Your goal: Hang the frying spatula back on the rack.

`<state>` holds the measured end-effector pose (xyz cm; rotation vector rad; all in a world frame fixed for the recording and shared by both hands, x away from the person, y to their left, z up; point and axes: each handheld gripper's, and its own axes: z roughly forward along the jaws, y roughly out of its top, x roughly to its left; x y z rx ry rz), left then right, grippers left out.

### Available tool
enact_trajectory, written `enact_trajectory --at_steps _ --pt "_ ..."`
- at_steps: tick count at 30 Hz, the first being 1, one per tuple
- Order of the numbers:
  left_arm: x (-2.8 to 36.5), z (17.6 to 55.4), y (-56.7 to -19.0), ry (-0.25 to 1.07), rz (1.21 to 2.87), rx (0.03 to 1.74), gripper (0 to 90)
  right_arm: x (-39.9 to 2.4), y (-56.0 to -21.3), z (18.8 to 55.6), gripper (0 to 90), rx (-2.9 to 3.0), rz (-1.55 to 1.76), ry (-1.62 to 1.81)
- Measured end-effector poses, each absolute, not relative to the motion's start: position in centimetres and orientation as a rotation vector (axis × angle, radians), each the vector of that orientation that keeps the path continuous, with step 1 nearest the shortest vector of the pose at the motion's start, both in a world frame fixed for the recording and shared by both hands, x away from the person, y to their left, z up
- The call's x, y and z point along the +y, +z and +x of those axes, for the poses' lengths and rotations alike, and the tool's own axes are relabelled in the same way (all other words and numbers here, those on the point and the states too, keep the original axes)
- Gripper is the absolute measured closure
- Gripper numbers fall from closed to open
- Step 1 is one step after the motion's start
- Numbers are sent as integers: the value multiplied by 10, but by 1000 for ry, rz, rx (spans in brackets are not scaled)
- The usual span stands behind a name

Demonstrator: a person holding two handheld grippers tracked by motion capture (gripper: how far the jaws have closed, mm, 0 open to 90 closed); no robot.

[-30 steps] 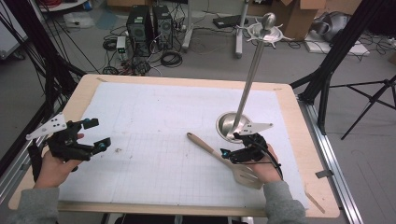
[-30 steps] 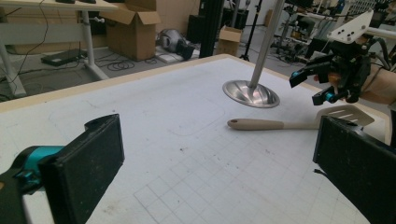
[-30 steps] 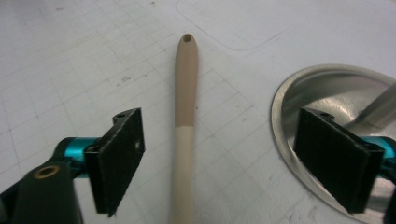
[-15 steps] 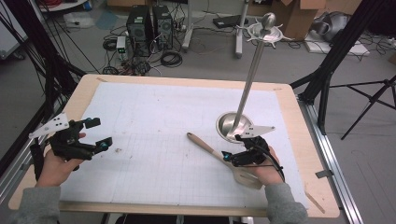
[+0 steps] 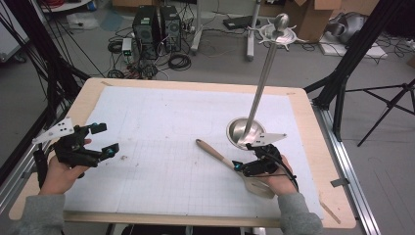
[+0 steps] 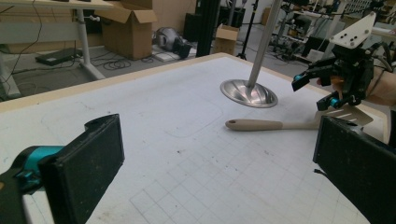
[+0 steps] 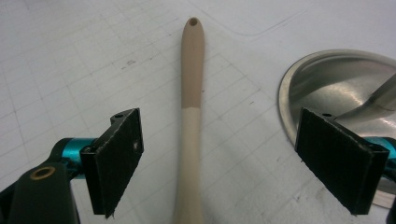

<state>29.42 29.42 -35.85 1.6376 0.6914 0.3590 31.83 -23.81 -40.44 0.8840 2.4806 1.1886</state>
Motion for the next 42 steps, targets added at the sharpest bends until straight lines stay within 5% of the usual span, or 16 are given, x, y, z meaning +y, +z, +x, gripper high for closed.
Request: enact_trajectory --at_steps 17,42 --pt "294 295 -360 353 1648 699 23 -229 -412 319 189 2582 871 1105" --pt "299 290 -360 367 1642 714 23 -216 -420 330 440 2720 922 934"
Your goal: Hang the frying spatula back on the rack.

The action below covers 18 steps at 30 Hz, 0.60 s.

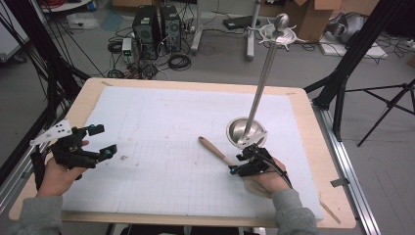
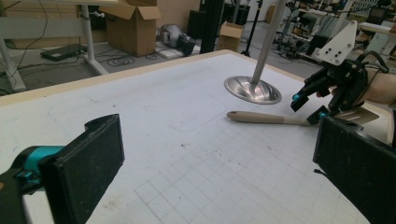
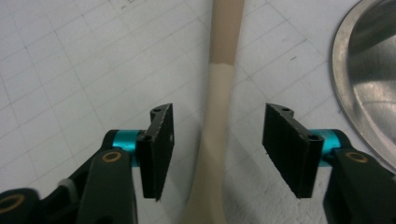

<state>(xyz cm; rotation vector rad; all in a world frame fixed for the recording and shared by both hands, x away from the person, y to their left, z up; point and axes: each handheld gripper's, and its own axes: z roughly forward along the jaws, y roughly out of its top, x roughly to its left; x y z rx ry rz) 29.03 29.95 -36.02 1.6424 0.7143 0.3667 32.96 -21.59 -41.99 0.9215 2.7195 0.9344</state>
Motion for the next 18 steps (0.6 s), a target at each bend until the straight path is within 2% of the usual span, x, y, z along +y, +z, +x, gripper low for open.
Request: enact_trajectory --at_steps 8,18 --pt "300 290 -360 371 1648 716 23 -217 -421 333 506 2750 967 911" --pt "300 290 -360 370 1647 717 23 -214 -423 333 545 2784 988 870"
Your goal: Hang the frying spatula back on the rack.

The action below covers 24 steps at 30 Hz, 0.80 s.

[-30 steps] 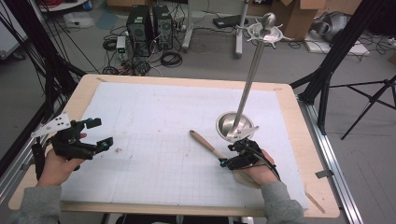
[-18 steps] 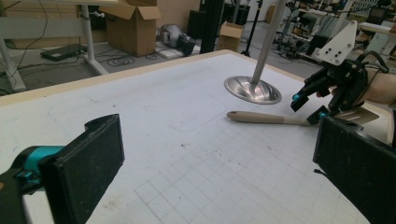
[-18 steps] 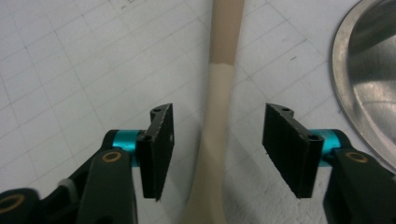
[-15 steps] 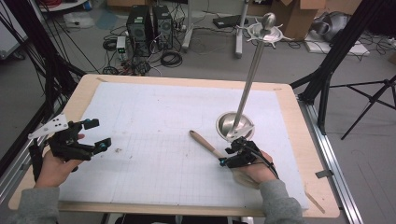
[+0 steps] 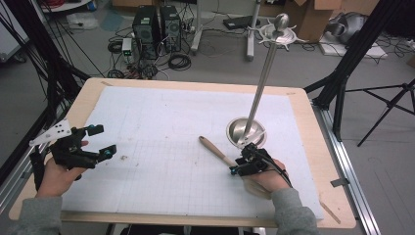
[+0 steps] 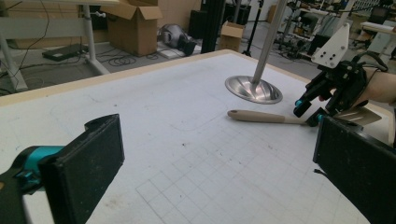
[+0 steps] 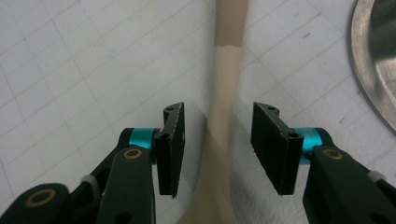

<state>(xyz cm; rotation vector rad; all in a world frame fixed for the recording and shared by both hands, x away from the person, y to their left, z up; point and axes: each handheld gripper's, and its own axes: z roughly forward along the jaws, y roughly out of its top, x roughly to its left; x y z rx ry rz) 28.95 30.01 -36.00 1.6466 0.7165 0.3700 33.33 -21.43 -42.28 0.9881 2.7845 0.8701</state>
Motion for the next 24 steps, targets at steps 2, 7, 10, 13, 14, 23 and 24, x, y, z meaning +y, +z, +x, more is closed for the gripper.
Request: enact_trajectory --at_steps 2,7,10,13,14,23,24 --pt "300 290 -360 373 1646 717 23 -214 -423 333 553 2789 985 861" --pt "301 290 -360 373 1646 718 23 -213 -422 331 580 2787 977 836" --pt "301 290 -360 372 1646 716 23 -211 -422 330 586 2787 950 812" --pt "301 290 -361 371 1646 718 23 -209 -422 328 586 2784 928 788" --pt "300 290 -361 371 1645 719 23 -208 -422 328 588 2779 923 783" --pt "301 290 -361 373 1646 720 23 -205 -421 324 658 2775 874 742" --pt "301 290 -361 373 1647 719 23 -205 -421 324 677 2778 876 741"
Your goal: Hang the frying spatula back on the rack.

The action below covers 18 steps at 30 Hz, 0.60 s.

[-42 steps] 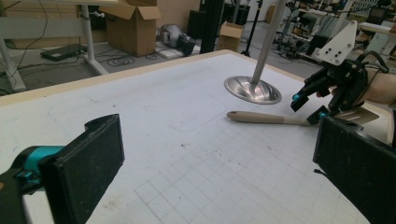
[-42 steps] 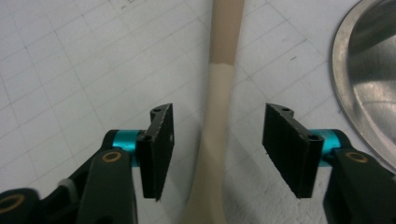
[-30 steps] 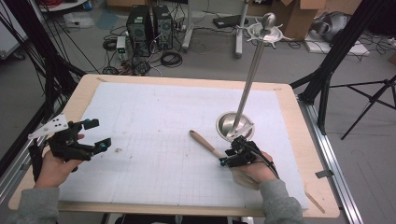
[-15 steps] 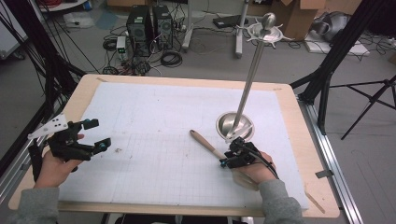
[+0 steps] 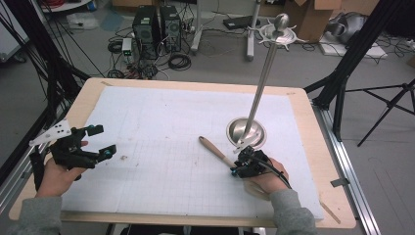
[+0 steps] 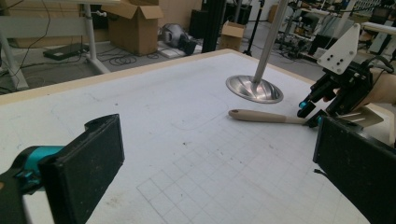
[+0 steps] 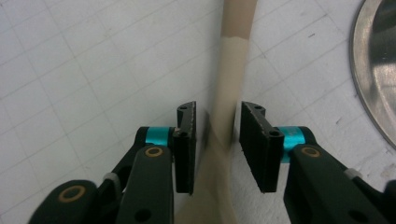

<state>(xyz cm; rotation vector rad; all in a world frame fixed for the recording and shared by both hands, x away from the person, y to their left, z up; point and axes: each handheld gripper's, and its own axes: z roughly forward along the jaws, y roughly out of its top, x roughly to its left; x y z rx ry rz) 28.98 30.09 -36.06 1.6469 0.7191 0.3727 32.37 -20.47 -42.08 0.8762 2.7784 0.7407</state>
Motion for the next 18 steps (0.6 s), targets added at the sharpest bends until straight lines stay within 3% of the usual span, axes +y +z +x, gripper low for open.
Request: enact_trajectory --at_steps 3,18 --pt "300 290 -361 371 1645 719 23 -204 -420 323 740 2772 879 734" --pt "301 290 -361 371 1648 720 23 -209 -420 328 779 2799 950 791"
